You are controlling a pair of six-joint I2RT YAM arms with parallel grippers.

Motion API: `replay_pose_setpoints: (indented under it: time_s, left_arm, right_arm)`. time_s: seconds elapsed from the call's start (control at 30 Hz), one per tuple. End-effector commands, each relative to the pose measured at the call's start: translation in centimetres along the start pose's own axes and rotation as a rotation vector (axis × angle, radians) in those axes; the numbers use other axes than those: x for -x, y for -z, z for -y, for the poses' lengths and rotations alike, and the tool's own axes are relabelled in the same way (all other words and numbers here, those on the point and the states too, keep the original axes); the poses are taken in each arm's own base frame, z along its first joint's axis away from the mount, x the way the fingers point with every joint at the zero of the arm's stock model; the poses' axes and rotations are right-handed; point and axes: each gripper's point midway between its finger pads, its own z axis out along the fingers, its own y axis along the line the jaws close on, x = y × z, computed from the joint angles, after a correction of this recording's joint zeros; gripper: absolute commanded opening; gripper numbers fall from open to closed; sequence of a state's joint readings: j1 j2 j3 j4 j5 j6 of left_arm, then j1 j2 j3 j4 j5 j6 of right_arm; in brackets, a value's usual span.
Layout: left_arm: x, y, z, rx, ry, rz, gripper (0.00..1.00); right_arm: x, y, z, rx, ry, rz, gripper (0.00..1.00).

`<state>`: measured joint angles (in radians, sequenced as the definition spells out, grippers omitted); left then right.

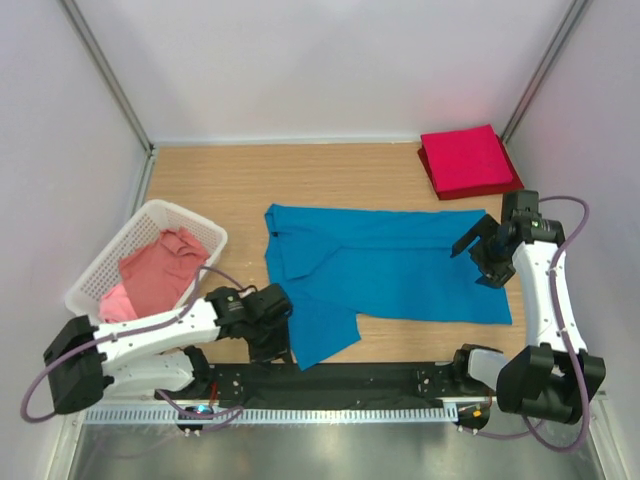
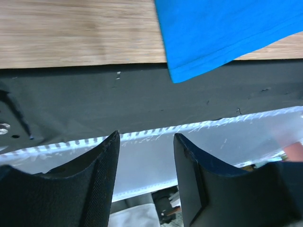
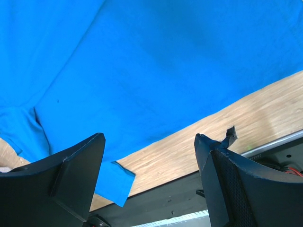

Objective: Fold and stack the t-shirts
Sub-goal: Fold the tshirt

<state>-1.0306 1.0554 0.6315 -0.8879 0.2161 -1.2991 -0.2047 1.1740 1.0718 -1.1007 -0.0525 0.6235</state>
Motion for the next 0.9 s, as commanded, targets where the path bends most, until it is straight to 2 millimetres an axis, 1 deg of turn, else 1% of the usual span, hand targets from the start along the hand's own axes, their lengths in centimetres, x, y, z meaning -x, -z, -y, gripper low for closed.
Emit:
replay_pose_setpoints:
  time_s: [0.0, 0.03, 0.07, 0.13, 0.23, 0.27, 0.3, 0.33, 0.43, 0.47, 0.53, 0.67, 0.7, 0.8, 0.87]
  left_arm:
    - [0.7, -0.3, 4.2, -0.077, 0.003, 0.091, 0.51]
    - [0.8, -0.5, 4.8, -0.08, -0.023, 0.11, 0.51]
    - [1.0, -0.5, 5.9, -0.095, -0.047, 0.126, 0.51]
    - [1.1, -0.9, 6.2, -0.077, -0.116, 0.142, 0.51]
    - [1.2, -1.6, 6.7, -0.038, -0.188, 0.147, 0.5]
    - [1.2, -1.7, 7.1, -0.037, -0.214, 0.149, 0.49]
    - [1.2, -1.9, 8.0, -0.039, -0.239, 0.154, 0.49]
    - [1.1, -2.1, 8.1, -0.024, -0.275, 0.159, 0.48]
    - [0.8, -2.9, 8.1, 0.024, -0.303, 0.149, 0.44]
    - [1.2, -3.1, 7.8, 0.044, -0.312, 0.175, 0.43]
    - [0.7, -3.3, 7.4, 0.071, -0.351, 0.18, 0.42]
    - [1.0, -3.1, 6.0, 0.118, -0.432, 0.228, 0.43]
    - [1.3, -3.1, 5.7, 0.127, -0.451, 0.244, 0.43]
    - [2.0, -3.0, 5.2, 0.139, -0.506, 0.274, 0.44]
    - [2.0, -3.7, 5.4, 0.119, -0.537, 0.267, 0.44]
  right_arm:
    - [-1.2, 1.1, -0.2, 0.075, 0.001, 0.016, 0.84]
    - [-1.4, 1.0, -0.2, 0.078, -0.002, 0.011, 0.84]
    - [-1.6, 1.0, -0.2, 0.082, -0.003, 0.004, 0.84]
    - [-1.9, 1.2, -0.1, 0.085, -0.003, -0.003, 0.84]
    - [-1.5, 1.4, -0.2, 0.088, 0.004, 0.018, 0.84]
    - [-1.2, 1.6, -0.3, 0.091, 0.006, 0.028, 0.84]
    - [-1.2, 1.7, -0.4, 0.091, 0.009, 0.03, 0.84]
    - [-1.1, 1.7, -0.4, 0.088, 0.009, 0.03, 0.84]
    - [-0.9, 1.8, -0.6, 0.089, 0.005, 0.029, 0.84]
    - [-0.8, 1.8, -0.6, 0.091, 0.005, 0.033, 0.84]
    - [-0.6, 1.8, -0.7, 0.089, 0.003, 0.036, 0.84]
    - [-0.6, 1.3, -0.2, 0.064, 0.009, 0.031, 0.84]
    - [-0.6, 1.2, -0.3, 0.063, 0.009, 0.03, 0.84]
    - [-0.7, 1.1, -0.2, 0.062, 0.01, 0.027, 0.84]
    - [-0.7, 1.0, -0.2, 0.065, 0.008, 0.028, 0.84]
